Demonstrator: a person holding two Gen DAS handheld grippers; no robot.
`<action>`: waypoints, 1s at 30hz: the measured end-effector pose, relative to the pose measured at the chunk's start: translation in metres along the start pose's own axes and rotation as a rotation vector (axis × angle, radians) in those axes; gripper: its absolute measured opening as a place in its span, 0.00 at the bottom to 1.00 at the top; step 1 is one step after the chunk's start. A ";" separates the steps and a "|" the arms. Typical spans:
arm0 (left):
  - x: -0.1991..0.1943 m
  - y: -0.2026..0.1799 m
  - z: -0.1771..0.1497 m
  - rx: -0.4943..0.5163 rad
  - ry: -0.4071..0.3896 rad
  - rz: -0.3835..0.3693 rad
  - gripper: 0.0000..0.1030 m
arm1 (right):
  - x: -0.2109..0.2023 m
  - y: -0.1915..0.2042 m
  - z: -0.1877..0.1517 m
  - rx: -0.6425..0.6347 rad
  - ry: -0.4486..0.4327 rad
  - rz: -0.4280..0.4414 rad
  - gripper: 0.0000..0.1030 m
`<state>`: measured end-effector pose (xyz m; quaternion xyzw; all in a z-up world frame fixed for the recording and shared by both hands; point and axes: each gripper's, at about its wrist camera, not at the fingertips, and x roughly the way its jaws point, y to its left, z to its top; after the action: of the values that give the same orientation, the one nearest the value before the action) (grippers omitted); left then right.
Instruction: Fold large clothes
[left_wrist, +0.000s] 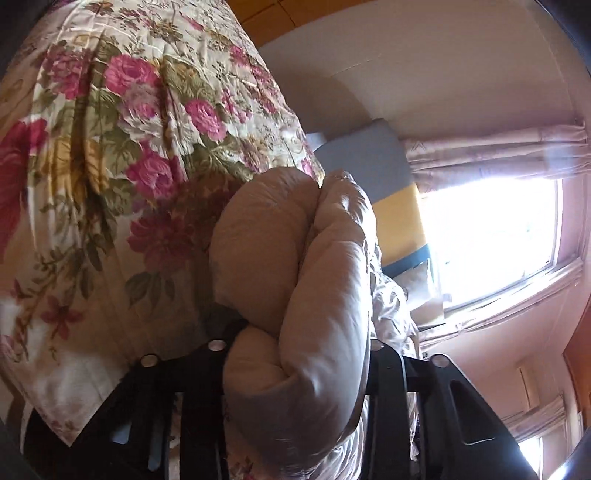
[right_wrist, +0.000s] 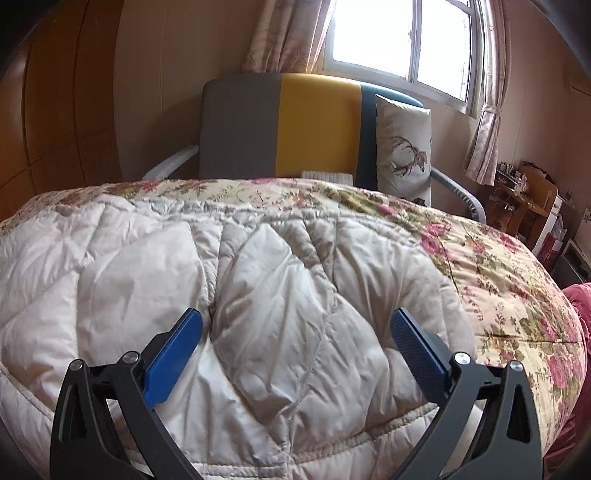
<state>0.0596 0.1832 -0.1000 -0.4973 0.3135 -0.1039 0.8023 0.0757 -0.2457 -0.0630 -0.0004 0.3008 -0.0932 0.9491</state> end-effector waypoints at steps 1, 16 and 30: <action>-0.004 0.001 -0.001 0.003 -0.001 -0.002 0.29 | -0.002 0.003 0.005 -0.004 -0.002 0.010 0.98; -0.023 0.019 -0.020 -0.083 -0.040 -0.057 0.75 | 0.095 0.142 0.045 -0.308 0.145 0.157 0.98; -0.004 -0.002 0.000 0.039 -0.039 0.007 0.32 | 0.002 0.091 0.029 -0.233 -0.011 0.008 0.98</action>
<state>0.0571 0.1842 -0.0966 -0.4823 0.2975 -0.0976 0.8181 0.1092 -0.1585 -0.0457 -0.1099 0.3044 -0.0537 0.9447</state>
